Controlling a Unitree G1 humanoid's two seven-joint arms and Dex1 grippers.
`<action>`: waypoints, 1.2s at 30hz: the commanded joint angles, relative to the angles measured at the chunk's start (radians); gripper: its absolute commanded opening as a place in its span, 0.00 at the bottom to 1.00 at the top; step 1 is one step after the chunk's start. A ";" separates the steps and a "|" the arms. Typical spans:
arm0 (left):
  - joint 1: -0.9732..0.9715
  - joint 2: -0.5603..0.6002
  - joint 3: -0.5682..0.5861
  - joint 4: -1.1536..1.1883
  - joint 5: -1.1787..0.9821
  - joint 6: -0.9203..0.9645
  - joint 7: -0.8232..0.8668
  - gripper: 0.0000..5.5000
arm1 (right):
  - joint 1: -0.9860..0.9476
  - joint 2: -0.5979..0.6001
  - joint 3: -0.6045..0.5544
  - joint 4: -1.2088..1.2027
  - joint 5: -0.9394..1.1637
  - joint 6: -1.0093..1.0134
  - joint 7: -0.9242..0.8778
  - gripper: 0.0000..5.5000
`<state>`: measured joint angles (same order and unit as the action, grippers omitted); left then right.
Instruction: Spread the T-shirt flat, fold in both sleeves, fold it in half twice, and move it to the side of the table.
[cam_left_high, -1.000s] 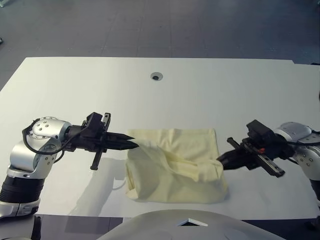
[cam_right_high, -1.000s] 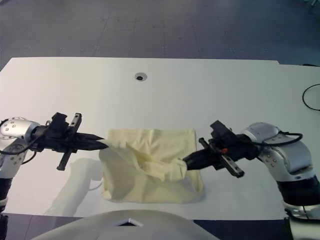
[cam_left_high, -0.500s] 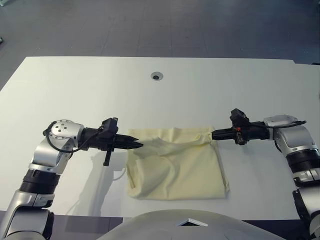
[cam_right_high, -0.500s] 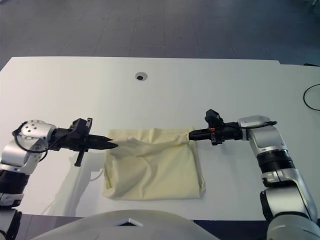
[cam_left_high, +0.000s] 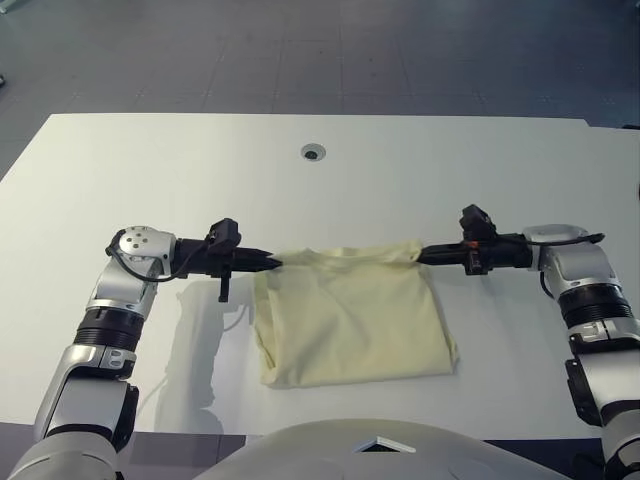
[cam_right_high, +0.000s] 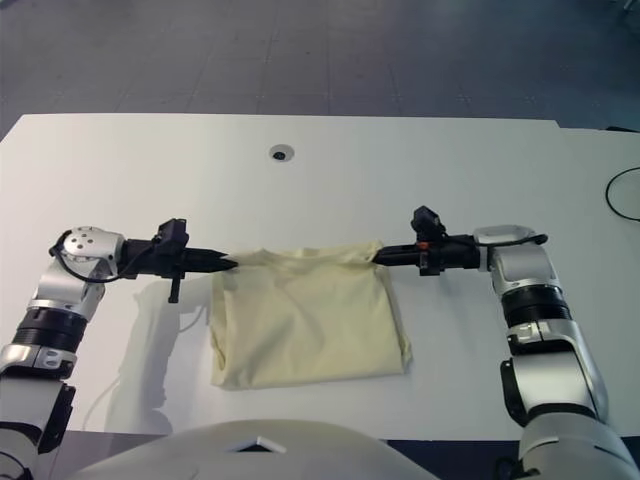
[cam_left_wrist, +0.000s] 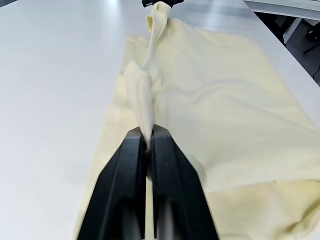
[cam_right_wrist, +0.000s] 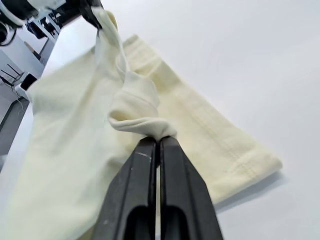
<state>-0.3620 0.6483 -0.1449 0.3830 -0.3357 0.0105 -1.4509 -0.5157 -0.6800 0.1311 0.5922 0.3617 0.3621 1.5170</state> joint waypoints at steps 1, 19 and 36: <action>-0.017 0.009 0.014 0.004 0.008 -0.003 -0.013 0.00 | -0.049 0.031 -0.050 -0.043 0.053 0.068 -0.005 0.00; -0.053 0.008 0.031 0.141 0.077 -0.075 0.023 0.00 | -0.174 0.209 -0.053 0.261 -0.103 -0.118 -0.288 0.00; -0.171 -0.079 0.083 0.441 0.164 -0.175 0.210 0.27 | -0.223 0.296 -0.249 0.309 -0.010 0.070 -0.466 0.28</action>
<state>-0.5019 0.5664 -0.1040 0.8078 -0.1498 -0.1797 -1.2686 -0.7015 -0.3864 -0.0648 0.9100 0.3161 0.3707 1.1016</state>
